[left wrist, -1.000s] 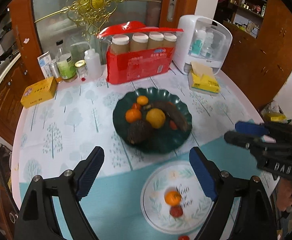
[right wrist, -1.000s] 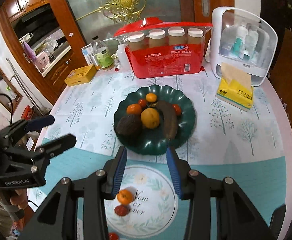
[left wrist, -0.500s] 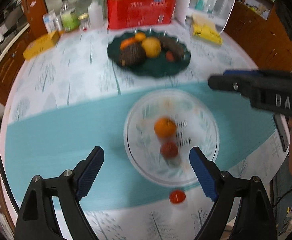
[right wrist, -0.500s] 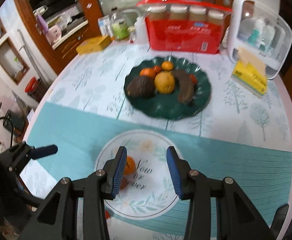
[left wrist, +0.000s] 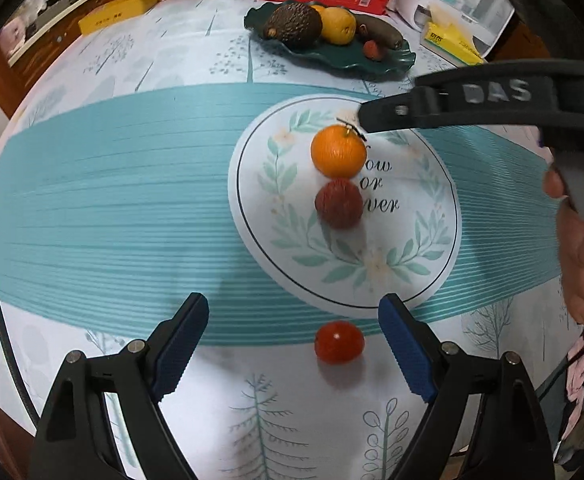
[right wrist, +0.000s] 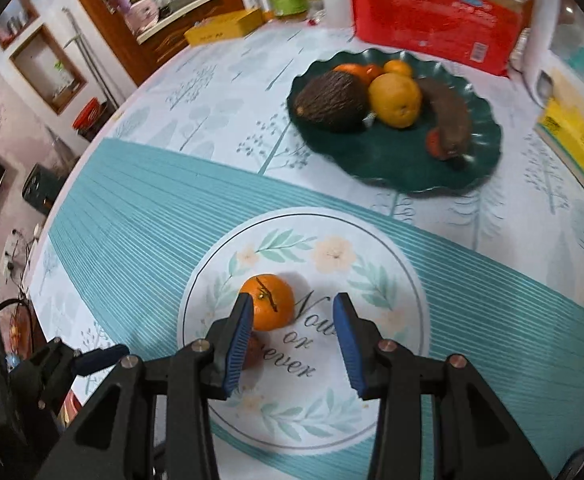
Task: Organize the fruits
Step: 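Grasp a cherry tomato with the left tool while the right tool grasps the mandarin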
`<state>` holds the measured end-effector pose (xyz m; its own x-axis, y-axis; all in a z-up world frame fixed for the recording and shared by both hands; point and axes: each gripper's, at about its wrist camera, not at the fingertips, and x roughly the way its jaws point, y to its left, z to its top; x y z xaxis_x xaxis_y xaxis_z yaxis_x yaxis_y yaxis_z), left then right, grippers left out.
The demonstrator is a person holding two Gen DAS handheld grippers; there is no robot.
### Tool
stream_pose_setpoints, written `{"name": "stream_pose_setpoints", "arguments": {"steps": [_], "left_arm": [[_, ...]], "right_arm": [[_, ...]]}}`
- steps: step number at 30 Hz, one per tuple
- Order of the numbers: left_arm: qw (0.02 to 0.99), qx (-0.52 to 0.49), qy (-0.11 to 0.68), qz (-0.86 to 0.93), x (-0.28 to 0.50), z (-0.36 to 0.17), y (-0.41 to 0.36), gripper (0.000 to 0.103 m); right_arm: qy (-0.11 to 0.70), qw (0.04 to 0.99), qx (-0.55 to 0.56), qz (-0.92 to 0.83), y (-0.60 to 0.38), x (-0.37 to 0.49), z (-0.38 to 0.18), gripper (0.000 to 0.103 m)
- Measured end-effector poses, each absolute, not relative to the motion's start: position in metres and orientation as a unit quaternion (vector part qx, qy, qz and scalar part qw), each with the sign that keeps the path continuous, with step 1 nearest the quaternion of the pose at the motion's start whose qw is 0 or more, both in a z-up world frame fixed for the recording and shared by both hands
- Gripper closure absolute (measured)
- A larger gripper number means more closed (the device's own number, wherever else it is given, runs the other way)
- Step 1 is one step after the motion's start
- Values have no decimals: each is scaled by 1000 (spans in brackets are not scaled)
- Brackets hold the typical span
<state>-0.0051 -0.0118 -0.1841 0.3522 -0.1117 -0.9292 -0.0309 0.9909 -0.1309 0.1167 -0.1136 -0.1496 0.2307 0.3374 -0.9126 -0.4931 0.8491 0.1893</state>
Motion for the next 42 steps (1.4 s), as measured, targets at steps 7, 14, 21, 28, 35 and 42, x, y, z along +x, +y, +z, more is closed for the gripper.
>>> {"name": "stream_pose_setpoints", "arguments": {"steps": [7, 14, 21, 28, 35, 42], "left_arm": [[820, -64, 568, -24, -15, -195, -23, 31], [821, -51, 568, -25, -21, -198, -38, 54], [822, -36, 567, -36, -21, -196, -54, 77], [824, -32, 565, -38, -23, -189, -50, 78], [831, -25, 554, -35, -17, -170, -38, 78], [842, -6, 538, -35, -2, -138, -27, 78]], "right_arm": [[567, 767, -83, 287, -98, 118, -171, 61], [566, 761, -87, 306, -89, 118, -175, 61], [572, 750, -93, 320, -79, 114, -182, 61], [569, 750, -97, 322, -79, 109, -183, 68], [559, 760, -77, 321, -90, 107, -165, 68], [540, 781, -58, 309, -111, 106, -132, 68]]}}
